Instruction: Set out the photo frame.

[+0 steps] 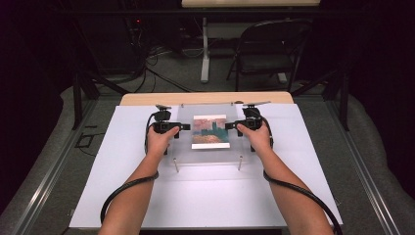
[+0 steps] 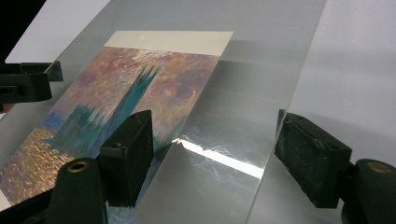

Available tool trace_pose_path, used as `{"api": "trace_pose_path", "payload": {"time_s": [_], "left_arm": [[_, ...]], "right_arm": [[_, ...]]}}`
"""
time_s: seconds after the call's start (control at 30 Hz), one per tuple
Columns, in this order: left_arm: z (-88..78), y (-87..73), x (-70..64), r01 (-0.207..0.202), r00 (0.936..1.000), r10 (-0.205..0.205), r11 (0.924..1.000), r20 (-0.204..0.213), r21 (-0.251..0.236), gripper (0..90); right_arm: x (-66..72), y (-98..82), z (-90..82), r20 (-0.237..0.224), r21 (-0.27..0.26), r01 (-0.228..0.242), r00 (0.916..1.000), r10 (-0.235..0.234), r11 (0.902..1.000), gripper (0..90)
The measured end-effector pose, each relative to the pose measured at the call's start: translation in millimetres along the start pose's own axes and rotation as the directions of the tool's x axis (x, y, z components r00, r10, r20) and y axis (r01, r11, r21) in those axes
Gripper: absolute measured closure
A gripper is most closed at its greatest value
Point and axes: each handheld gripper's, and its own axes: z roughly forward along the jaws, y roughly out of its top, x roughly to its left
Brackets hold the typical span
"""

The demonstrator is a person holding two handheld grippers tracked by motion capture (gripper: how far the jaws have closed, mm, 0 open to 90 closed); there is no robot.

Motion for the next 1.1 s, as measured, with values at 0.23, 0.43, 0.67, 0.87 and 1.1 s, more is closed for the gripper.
{"api": "trace_pose_path", "payload": {"time_s": [0.23,0.43,0.67,0.87,1.1], "left_arm": [[-3.5,0.2,-4.0,-0.004,0.9999,0.004,0.9999,-0.011,-0.013,27.6],[-8.6,1.5,-8.1,-0.020,0.9996,0.019,0.9995,-0.019,-0.023,28.3],[-14.7,1.3,-12.3,-0.020,0.9996,0.019,0.9989,-0.023,-0.043,30.9],[-21.6,1.7,-15.2,-0.007,0.9997,0.005,0.9979,-0.025,-0.064,36.1],[-29.9,2.3,-23.2,-0.022,0.9988,0.019,0.9967,-0.045,-0.078,37.2]], "right_arm": [[5.6,1.0,-2.8,0.025,-0.004,0.002,0.9997,-0.002,1.0000,28.2],[11.5,1.6,-7.4,0.046,-0.024,0.012,0.9989,-0.011,0.9996,28.2],[17.5,1.0,-13.8,0.066,-0.040,0.017,0.9977,-0.014,0.9991,29.2],[23.2,0.4,-20.6,0.081,-0.057,0.028,0.9964,-0.023,0.9980,29.8],[31.0,0.4,-28.8,0.104,-0.071,0.049,0.9938,-0.041,0.9963,30.0]]}}
